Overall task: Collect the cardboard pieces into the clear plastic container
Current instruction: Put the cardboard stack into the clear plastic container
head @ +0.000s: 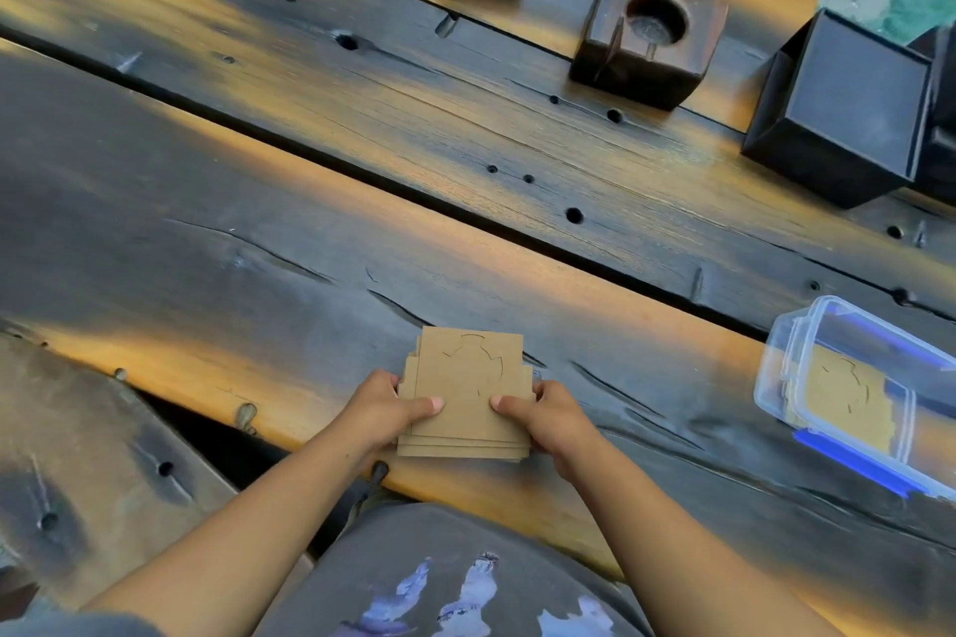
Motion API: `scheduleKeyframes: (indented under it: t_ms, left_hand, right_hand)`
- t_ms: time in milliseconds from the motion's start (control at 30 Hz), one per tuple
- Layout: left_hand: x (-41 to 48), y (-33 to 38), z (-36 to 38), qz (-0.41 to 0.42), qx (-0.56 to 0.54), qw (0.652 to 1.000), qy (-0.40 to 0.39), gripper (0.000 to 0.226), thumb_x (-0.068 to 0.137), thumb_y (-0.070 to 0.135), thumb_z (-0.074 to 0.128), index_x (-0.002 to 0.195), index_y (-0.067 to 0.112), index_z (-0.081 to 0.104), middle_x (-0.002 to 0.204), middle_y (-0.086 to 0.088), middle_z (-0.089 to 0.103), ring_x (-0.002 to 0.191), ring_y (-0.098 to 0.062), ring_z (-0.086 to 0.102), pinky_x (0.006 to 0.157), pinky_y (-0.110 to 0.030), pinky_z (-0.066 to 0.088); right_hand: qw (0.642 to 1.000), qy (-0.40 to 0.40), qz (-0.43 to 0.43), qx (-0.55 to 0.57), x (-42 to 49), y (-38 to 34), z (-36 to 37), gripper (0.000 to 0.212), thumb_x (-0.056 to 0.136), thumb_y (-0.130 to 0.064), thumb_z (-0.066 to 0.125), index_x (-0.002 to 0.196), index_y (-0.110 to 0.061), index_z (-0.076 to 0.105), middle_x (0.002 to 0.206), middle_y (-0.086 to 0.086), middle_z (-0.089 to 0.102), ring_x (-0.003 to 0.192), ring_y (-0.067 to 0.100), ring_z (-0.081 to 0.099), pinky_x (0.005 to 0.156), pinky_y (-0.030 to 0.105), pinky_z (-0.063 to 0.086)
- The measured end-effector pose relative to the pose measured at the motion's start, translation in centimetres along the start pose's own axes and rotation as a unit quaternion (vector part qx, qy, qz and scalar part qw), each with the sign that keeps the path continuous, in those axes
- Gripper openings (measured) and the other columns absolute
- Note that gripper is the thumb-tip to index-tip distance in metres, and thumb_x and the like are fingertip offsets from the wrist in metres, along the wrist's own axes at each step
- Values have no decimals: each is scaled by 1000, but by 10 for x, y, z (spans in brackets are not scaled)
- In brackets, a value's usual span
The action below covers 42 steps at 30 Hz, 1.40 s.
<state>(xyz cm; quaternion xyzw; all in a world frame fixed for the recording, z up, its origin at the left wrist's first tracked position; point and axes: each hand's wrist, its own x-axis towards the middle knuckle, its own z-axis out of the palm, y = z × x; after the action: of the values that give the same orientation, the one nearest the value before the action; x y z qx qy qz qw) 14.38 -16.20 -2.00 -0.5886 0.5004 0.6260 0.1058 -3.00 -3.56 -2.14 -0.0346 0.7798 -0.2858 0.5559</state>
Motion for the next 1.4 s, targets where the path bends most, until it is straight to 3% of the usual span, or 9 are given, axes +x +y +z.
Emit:
scheduleKeyframes:
  t_ms: [100,367,467,567,667,833,1067,1200,1400]
  left_hand:
    - [-4,9,13,10,-18,1000,-16,43,74,23,84,106,11,57,97,-6,71,84,-16,70,59,-26,52]
    - [-29,77,110,124,72,989,-45,53,73,27,84,108,14,46,116,-13,60,106,-28,62,94,-51,51]
    - [-45,108,178,190,122,973,-38,57,75,26,83,115,9,46,115,-10,60,105,-23,62,93,-44,52]
    - [-64,137,253,223,103,968,-43,53,79,16,80,119,5,47,98,1,63,87,-9,62,75,-20,54]
    - [-78,161,314,248,101,963,-32,53,77,20,82,117,9,49,98,3,64,84,-4,61,70,-22,51]
    - [-95,197,392,261,126,957,-10,52,73,31,83,113,17,53,103,5,64,94,-10,62,82,-33,54]
    - [-87,231,451,254,168,952,-20,47,78,32,79,118,19,56,112,2,67,98,-15,65,87,-35,53]
    - [-63,236,466,221,221,950,-29,59,81,25,76,133,16,48,123,-7,63,111,-27,61,99,-45,49]
    - [-27,227,478,160,289,943,-22,58,82,25,73,131,12,45,128,-10,60,116,-30,57,101,-44,47]
  right_hand:
    - [999,-22,-14,26,-6,7,-21,28,75,-30,81,93,-20,61,98,1,71,85,13,69,73,30,55]
    - [993,51,-67,78,-37,40,-135,44,76,-32,79,111,-15,58,110,3,66,99,20,66,91,47,54]
    - [985,85,-96,118,-51,59,-202,41,77,-29,79,111,-15,60,106,2,69,94,17,67,85,42,57]
    - [978,106,-128,124,-63,82,-275,37,78,-29,78,108,-13,64,102,2,72,91,16,70,84,38,57]
    - [974,125,-149,115,-73,97,-341,42,77,-32,78,110,-11,64,104,3,73,93,19,70,87,40,56]
    - [969,131,-161,130,-82,115,-424,36,81,-31,75,110,-15,64,103,-1,72,89,12,70,75,28,58]
    - [964,149,-158,151,-59,126,-478,21,81,-32,75,93,-22,61,99,-2,70,85,13,69,74,33,57]
    - [975,149,-110,124,-27,128,-474,45,83,-29,73,120,-14,51,115,4,64,102,25,64,90,49,54]
    - [984,165,-63,39,11,131,-464,47,83,-29,71,120,-20,45,121,4,61,107,26,60,84,41,53]
